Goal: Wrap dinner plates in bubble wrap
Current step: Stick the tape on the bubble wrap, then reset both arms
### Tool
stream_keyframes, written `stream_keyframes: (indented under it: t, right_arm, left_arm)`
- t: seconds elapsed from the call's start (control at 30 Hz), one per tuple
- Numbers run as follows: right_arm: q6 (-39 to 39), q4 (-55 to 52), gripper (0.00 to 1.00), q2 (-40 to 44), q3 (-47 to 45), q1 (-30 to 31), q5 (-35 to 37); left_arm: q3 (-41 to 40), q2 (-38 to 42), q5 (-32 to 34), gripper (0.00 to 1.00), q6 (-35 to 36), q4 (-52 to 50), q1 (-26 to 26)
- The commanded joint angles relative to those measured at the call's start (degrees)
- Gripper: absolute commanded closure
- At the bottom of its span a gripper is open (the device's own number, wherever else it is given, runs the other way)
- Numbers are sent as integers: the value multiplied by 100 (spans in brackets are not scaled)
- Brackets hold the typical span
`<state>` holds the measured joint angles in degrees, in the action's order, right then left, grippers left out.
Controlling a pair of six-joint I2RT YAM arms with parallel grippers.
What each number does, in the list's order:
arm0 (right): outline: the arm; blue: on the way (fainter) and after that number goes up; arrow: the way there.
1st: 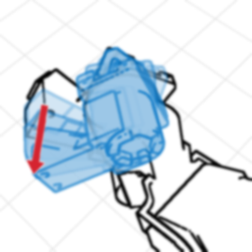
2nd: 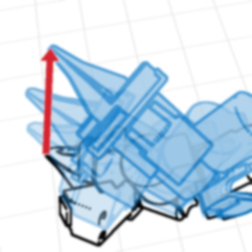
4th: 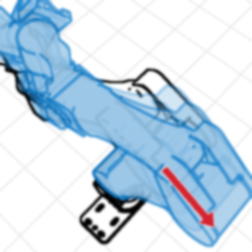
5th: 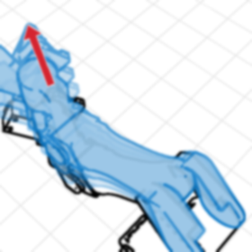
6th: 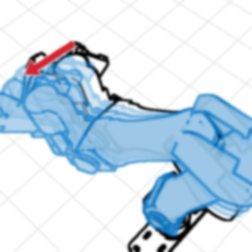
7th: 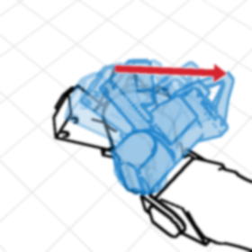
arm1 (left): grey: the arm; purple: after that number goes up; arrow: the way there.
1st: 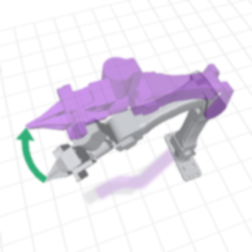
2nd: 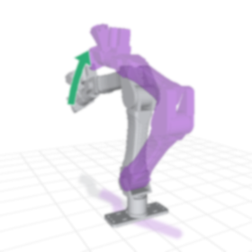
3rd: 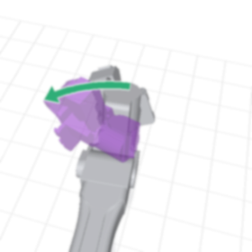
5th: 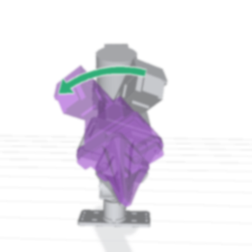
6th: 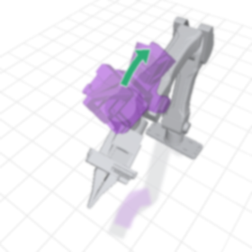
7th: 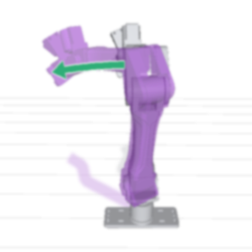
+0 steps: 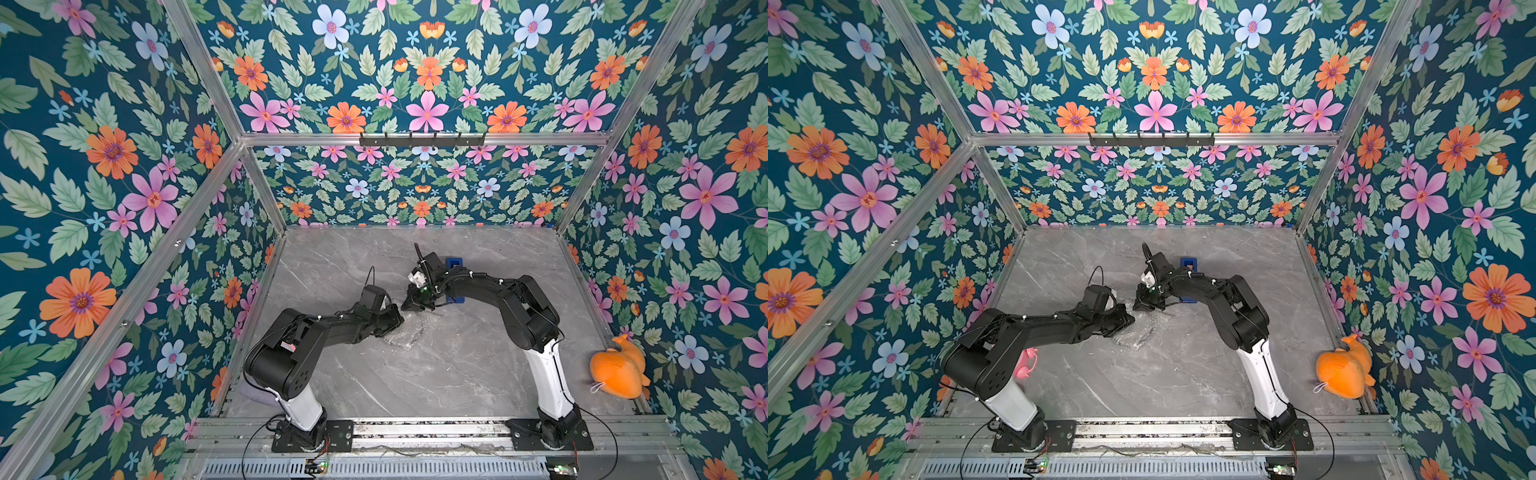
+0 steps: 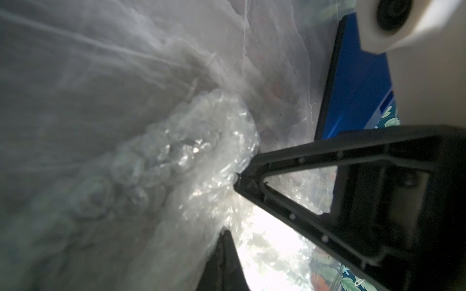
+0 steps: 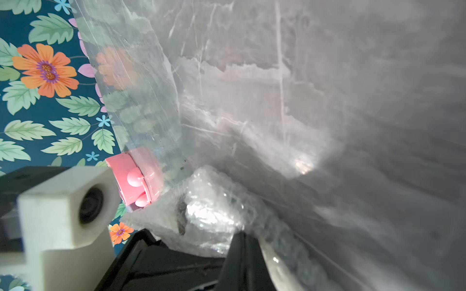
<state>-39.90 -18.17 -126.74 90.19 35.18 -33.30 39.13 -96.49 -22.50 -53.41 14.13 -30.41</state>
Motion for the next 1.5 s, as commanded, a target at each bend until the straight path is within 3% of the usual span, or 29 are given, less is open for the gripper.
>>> stream_keyframes:
  t: [0.0,0.23,0.57,0.73,1.0,1.17,1.3,1.33,1.37,1.47]
  right_arm:
    - [27,-108,95,281,-71,63,410]
    - [237,-621,94,526,-287,510,650]
    - [106,-351,96,615,-1168,349,929]
    - [141,-266,96,895,-1369,363,694]
    - [281,-891,75,2684,-1151,466,965]
    - [418,-1477,67,4425,-1980,438,2387]
    - [458,-2236,58,5973,-2833,446,4656]
    - [440,-2348,38,6346,-3086,439,5239]
    - [392,-2435,4,6648,-3366,440,5654]
    - [775,-2148,1,7782,-4418,349,6781]
  left_arm:
    - [-50,-6,132,100,111,-655,0]
    - [24,-19,106,100,84,-613,0]
    - [6,-37,150,100,85,-604,-8]
    - [149,14,124,100,162,-745,-6]
    - [992,918,470,65,693,-1873,-44]
    - [1490,1512,855,50,1217,-2553,-44]
    - [1726,2323,2162,39,1970,-2980,75]
    - [1730,2503,2631,38,2255,-2988,103]
    - [1716,2639,3121,38,2513,-2986,112]
    - [1181,3018,4930,37,3683,-2208,123]
